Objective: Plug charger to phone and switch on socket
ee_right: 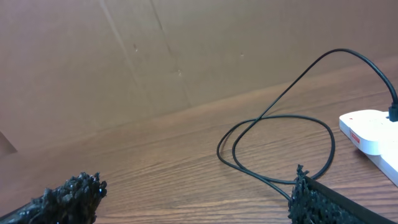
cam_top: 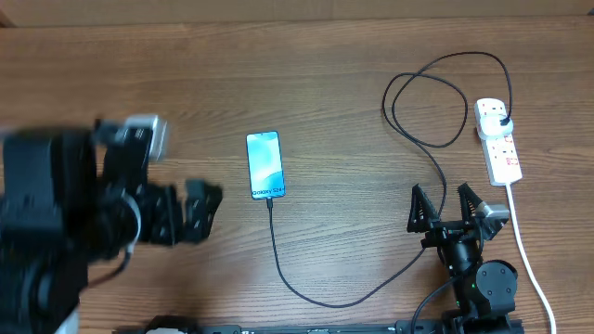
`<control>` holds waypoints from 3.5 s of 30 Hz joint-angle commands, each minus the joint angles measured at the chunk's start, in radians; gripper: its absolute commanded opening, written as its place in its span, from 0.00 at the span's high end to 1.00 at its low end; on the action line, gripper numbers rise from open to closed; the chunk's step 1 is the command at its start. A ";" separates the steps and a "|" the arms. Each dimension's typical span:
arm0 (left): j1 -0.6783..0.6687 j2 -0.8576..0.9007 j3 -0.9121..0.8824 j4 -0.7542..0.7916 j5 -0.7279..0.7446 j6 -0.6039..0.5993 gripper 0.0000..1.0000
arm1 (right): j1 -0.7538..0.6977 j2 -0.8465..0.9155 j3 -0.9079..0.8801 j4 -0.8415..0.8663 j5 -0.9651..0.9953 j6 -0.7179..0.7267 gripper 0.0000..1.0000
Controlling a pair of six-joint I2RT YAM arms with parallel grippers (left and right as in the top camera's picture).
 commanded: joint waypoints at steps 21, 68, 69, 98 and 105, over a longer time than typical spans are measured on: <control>0.103 -0.750 -1.181 0.991 -0.049 0.012 0.00 | -0.003 -0.009 -0.010 0.006 -0.004 0.000 0.00; 0.153 -1.136 -1.840 1.602 -0.225 0.027 0.00 | -0.003 -0.009 -0.010 0.006 -0.004 0.000 0.00; 0.153 -1.136 -1.840 1.602 -0.225 0.027 0.00 | -0.003 -0.009 -0.010 0.006 -0.004 0.000 0.00; 0.153 -1.135 -1.840 1.602 -0.225 0.027 0.00 | -0.003 -0.009 -0.010 0.006 -0.004 0.000 0.00; 0.153 -1.135 -1.840 1.602 -0.225 0.027 0.00 | -0.003 -0.009 -0.010 0.006 -0.004 0.000 0.00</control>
